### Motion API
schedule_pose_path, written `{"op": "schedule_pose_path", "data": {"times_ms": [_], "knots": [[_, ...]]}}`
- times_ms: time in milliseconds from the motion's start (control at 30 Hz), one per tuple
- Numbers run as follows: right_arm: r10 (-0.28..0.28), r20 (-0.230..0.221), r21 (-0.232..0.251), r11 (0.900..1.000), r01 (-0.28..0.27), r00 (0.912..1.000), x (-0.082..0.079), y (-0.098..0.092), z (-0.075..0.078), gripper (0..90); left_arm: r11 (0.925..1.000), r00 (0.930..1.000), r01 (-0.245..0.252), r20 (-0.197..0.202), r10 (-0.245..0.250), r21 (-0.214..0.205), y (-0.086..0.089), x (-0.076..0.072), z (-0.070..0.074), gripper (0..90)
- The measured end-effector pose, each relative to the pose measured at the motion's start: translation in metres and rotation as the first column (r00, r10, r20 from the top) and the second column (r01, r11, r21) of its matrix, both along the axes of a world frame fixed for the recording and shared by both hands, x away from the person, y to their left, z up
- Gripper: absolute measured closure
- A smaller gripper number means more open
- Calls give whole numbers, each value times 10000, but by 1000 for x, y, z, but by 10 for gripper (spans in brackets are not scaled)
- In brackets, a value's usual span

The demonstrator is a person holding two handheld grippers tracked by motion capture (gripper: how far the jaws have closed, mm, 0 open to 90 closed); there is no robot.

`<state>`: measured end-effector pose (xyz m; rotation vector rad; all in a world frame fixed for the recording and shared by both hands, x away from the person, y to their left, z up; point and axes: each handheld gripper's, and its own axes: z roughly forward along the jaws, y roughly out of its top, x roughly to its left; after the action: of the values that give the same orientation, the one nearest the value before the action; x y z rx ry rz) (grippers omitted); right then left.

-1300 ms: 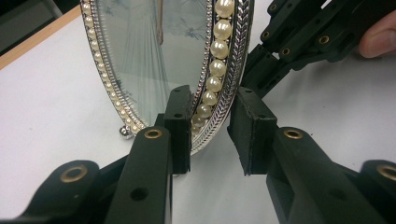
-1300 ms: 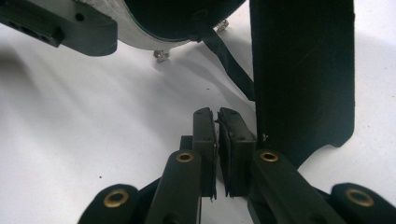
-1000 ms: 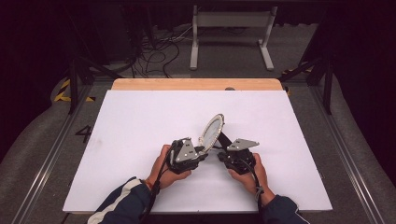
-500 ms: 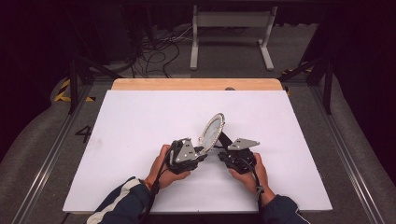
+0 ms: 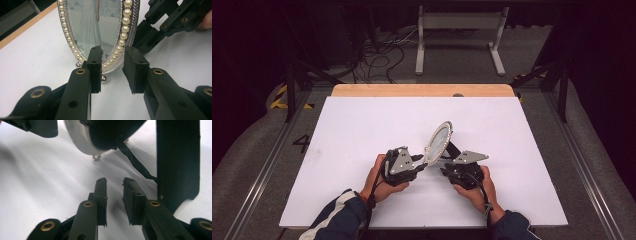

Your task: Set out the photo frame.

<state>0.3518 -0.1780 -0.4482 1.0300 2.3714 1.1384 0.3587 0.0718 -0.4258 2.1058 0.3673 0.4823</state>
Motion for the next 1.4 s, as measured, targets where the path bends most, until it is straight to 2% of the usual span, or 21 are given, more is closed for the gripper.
{"op": "schedule_pose_path", "data": {"times_ms": [233, 400, 600, 833, 1000, 1067, 1200, 1400], "knots": [[155, 282, 356, 9992, -165, 9995, -8, 5, 6, 674, 9997, 9996, -244, -147, 244, 31, 13, -3, -1, 625], [230, 467, 561, 9981, -257, 9986, -13, 10, 9, 639, 9976, 9976, -681, -114, 680, -127, 24, -4, 2, 519], [185, 604, 857, 9960, -236, 9980, -15, 15, 13, 593, 9943, 9941, -1070, -177, 1069, -14, 36, -7, -1, 431], [-157, 672, 1097, 9939, 82, 9976, -14, 22, 15, 571, 9902, 9904, -1356, -206, 1364, 345, 57, -18, -7, 372], [-286, 735, 1170, 9929, 199, 9969, -12, 30, 14, 539, 9849, 9846, -1662, -470, 1685, 490, 72, -23, -13, 340], [-603, 715, 1197, 9915, 515, 9956, -9, 34, 13, 524, 9811, 9815, -1819, -491, 1853, 665, 79, -25, -16, 324], [-904, 843, 1333, 9880, 787, 9923, -5, 35, 13, 536, 9790, 9785, -1928, -620, 1969, 657, 85, -26, -18, 299], [-1195, 800, 1620, 9811, 1054, 9896, -2, 35, 15, 533, 9759, 9741, -2081, -758, 2128, 657, 94, -29, -20, 271]]}}
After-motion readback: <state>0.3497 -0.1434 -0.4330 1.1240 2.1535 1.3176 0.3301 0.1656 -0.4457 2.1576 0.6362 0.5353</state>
